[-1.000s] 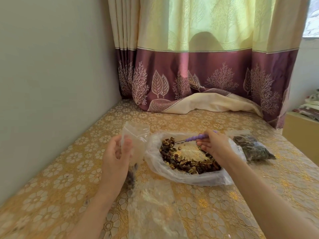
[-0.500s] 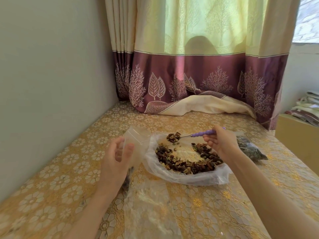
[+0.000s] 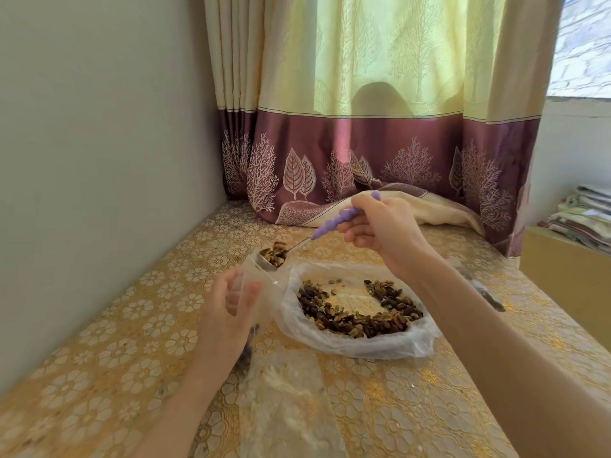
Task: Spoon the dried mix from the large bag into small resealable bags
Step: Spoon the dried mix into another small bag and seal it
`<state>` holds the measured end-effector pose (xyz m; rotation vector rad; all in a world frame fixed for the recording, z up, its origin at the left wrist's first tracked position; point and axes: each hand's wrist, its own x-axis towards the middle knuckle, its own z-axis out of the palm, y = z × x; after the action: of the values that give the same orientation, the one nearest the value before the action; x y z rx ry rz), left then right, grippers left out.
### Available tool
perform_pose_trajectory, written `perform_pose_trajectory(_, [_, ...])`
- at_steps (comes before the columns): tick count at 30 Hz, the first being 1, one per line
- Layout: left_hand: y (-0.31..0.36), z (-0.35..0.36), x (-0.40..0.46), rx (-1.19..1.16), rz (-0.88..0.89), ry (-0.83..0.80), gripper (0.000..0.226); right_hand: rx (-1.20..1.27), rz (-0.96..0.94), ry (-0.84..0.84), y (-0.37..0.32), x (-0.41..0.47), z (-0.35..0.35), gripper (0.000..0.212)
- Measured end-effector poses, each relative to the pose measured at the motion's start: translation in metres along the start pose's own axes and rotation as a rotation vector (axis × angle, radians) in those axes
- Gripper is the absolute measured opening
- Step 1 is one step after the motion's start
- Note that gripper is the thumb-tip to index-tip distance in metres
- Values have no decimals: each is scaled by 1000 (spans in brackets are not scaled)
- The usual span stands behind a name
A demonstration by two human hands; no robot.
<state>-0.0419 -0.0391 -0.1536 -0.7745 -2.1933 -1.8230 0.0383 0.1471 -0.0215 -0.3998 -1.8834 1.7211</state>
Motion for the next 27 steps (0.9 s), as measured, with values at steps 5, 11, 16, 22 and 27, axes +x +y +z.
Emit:
perform_pose_trajectory(5, [6,0,-2,-19,-11,-9,84,-263,-308,-82,-13,-12,25,34])
perform_pose_trajectory(11, [7,2,0,-95,-19,25,69,-245,-401,-111,-9,-18,26,28])
perform_pose_trajectory(16, [3,0,0,-109,-15,15,78,-70,-370,-7,-5,-18,6,30])
perform_pose_trajectory(22, [2,2,-2,-81,-20,6,61,92,-176,253,19,-8,-38,29])
perform_pose_trajectory(27, [6,2,-5,-72,-23,-15,85,-23,-26,327,63,-4,-72,31])
